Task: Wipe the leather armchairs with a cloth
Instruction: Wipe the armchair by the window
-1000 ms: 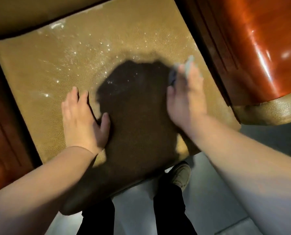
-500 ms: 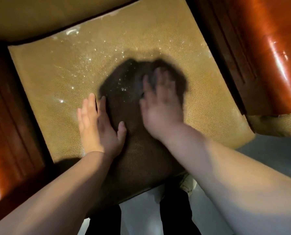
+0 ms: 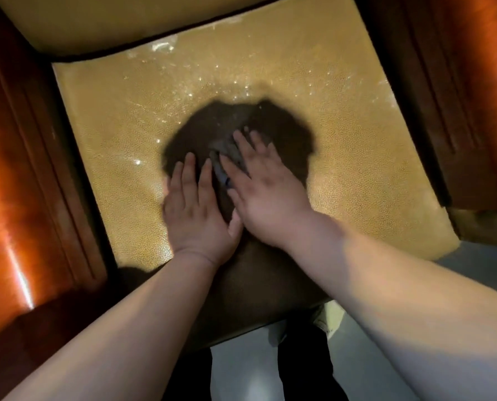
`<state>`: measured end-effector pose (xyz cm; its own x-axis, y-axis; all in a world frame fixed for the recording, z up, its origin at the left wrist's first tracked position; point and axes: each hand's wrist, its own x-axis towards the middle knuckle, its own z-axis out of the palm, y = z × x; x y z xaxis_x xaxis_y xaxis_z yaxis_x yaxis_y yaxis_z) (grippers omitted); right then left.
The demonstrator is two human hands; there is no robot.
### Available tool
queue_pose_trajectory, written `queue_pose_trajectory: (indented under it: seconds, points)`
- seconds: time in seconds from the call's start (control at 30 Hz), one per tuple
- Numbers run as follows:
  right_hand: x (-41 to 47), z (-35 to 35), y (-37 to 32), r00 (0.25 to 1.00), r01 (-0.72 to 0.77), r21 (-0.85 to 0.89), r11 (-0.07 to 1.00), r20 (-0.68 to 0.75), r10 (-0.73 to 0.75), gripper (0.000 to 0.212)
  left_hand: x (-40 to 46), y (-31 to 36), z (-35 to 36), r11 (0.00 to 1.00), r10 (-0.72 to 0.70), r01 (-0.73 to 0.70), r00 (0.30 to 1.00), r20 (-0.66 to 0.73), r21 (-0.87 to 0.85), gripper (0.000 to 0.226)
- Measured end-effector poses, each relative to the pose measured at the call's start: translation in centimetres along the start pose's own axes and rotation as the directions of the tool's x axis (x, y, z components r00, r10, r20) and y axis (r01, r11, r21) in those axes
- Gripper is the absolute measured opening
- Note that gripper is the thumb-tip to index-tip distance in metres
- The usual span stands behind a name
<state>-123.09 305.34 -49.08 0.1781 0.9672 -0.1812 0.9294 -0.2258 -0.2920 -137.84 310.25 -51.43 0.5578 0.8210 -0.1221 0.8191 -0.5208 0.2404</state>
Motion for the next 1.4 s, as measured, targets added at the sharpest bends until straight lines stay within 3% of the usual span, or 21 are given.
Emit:
queue_pose_trajectory:
  seconds: [0.07,0.13,0.2,0.27,0.33,0.4,0.5,0.57,0.63,0.7,0.77,0.83,0.9,0.97,1.03,1.1,1.13,1.23,1.3,1.33,1.4]
  points:
    - [0.2,-1.2,1.8,0.999,0.051,0.033,0.998,-0.019,-0.051,0.056,0.0,0.0,0.0,0.999,0.014,-0.015,0.999,0.034,0.039,0.093]
    - [0.8,-1.9,5.4,0.971,-0.198,0.274,0.941,-0.074,0.226,0.057,0.1,-0.1,0.2,0.998,0.018,-0.02,0.999,0.04,0.055,0.094]
    - [1.4,-2.3,7.1,0.855,-0.506,0.131,0.853,-0.06,0.516,0.062,0.1,-0.3,0.6,0.997,0.024,-0.026,0.999,0.034,0.076,0.094]
    - [2.0,-1.6,5.2,0.803,-0.582,0.054,0.811,-0.118,0.584,0.064,0.0,-0.4,0.6,0.996,0.029,-0.033,0.999,0.04,0.081,0.094]
    - [2.3,-0.5,1.1,0.897,-0.429,0.007,0.903,-0.111,0.427,0.063,0.1,-0.3,0.2,0.997,0.033,-0.037,0.998,0.052,0.072,0.094]
    - [1.9,0.5,-1.2,0.99,-0.131,-0.01,0.991,-0.047,0.13,0.06,0.1,-0.3,-0.1,0.996,0.046,-0.053,0.995,0.087,0.072,0.092]
    - [2.1,-1.9,1.8,0.996,0.004,-0.073,0.997,0.087,0.002,0.062,-0.3,-2.7,-0.8,0.988,0.108,-0.124,0.981,0.16,0.094,0.09]
    - [2.4,-3.1,5.4,0.977,-0.193,-0.096,0.976,0.073,0.2,0.063,-0.7,-5.0,-1.0,0.98,0.142,-0.164,0.974,0.175,0.117,0.09]
    - [2.8,-3.6,7.1,0.873,-0.488,0.006,0.873,0.012,0.488,0.063,-1.2,-6.3,-0.7,0.98,0.122,-0.143,0.98,0.155,0.137,0.091]
    - [3.3,-2.7,4.6,0.798,-0.599,0.059,0.798,-0.041,0.602,0.065,-1.4,-6.3,-0.1,0.986,0.09,-0.105,0.989,0.115,0.133,0.093]
    - [3.2,-0.9,0.1,0.892,-0.449,0.044,0.893,-0.038,0.45,0.066,-1.5,-6.0,0.2,0.992,0.041,-0.05,0.996,0.083,0.115,0.097]
    - [2.5,0.8,-3.9,0.986,-0.164,0.044,0.985,0.018,0.164,0.061,-1.6,-6.0,0.1,0.994,-0.034,0.027,0.997,0.069,0.106,0.1]
    - [2.2,1.1,-4.5,0.997,0.037,0.001,0.999,0.075,-0.037,0.058,-2.0,-6.1,-0.1,0.981,-0.184,0.178,0.98,0.071,0.083,0.101]
    - [3.0,0.0,-1.9,0.996,0.04,-0.078,0.996,0.083,-0.033,0.062,-2.7,-6.1,0.0,0.925,-0.381,0.38,0.922,0.067,0.028,0.098]
    - [4.0,-0.8,0.6,0.981,-0.189,-0.091,0.978,0.028,0.193,0.063,-3.2,-5.9,0.2,0.866,-0.496,0.499,0.866,0.068,-0.037,0.096]
    - [5.0,-0.9,0.1,0.898,-0.439,-0.024,0.898,-0.021,0.439,0.064,-3.3,-5.9,0.4,0.846,-0.524,0.528,0.849,0.061,-0.075,0.095]
    - [5.2,-0.5,-1.8,0.885,-0.464,-0.02,0.886,-0.041,0.463,0.064,-3.4,-5.9,0.4,0.847,-0.521,0.524,0.851,0.057,-0.087,0.095]
    - [4.4,1.0,-6.9,0.991,-0.127,0.011,0.992,0.037,0.127,0.063,-3.2,-5.8,-0.2,0.855,-0.502,0.508,0.861,0.08,-0.102,0.096]
    - [3.8,0.7,-7.1,0.977,0.161,0.03,0.986,0.135,-0.164,0.062,-3.3,-5.9,-0.9,0.854,-0.491,0.506,0.861,0.131,-0.126,0.096]
    - [4.3,0.1,-6.1,0.957,0.243,-0.034,0.969,0.171,-0.234,0.06,-3.6,-6.0,-1.2,0.855,-0.483,0.502,0.862,0.151,-0.13,0.095]
    - [5.8,-1.3,-3.4,0.967,0.176,-0.169,0.97,0.211,-0.139,0.061,-4.7,-6.1,-1.5,0.847,-0.49,0.514,0.853,0.179,-0.137,0.092]
